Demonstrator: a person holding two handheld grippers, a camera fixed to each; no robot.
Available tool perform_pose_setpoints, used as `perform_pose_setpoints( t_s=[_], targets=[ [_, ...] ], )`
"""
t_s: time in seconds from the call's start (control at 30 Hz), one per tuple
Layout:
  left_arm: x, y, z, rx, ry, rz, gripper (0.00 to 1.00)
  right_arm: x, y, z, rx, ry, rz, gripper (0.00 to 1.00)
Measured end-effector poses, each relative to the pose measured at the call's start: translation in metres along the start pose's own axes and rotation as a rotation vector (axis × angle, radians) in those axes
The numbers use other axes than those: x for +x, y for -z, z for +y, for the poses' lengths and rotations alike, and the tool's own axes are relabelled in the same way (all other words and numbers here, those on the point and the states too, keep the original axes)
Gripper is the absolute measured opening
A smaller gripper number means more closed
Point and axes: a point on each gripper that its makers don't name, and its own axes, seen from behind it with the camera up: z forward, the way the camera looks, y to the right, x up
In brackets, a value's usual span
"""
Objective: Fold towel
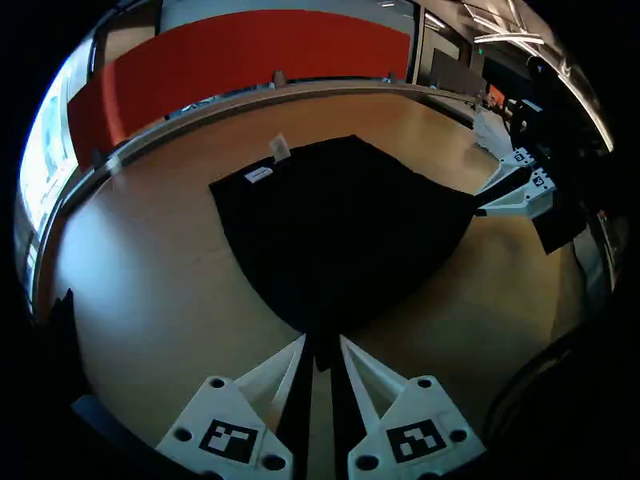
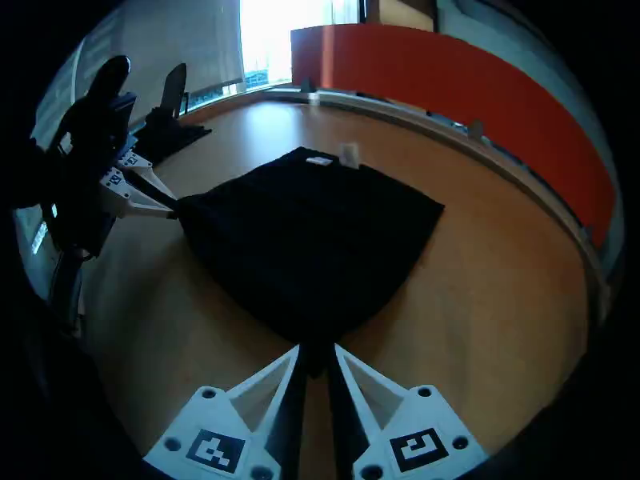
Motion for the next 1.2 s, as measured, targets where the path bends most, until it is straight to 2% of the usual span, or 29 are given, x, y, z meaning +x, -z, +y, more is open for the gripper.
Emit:
perform_pose_setpoints(
  t_s=[0.4, 0.77, 1.2],
  targets=[
    [0.019, 0.03, 0.008, 0.001, 0.017, -0.002, 0.13, 0.026, 0.033, -0.002, 0.0, 0.037, 0.047, 0.16],
    [0.035, 0.066, 0.02, -0.008, 0.06, 0.019, 0.13, 0.044, 0.069, -0.011, 0.018, 0.035, 0.08, 0.16],
    [0.052, 0.098, 0.026, -0.018, 0.049, 0.041, 0.13, 0.053, 0.098, -0.022, 0.035, 0.023, 0.093, 0.16]
  ],
)
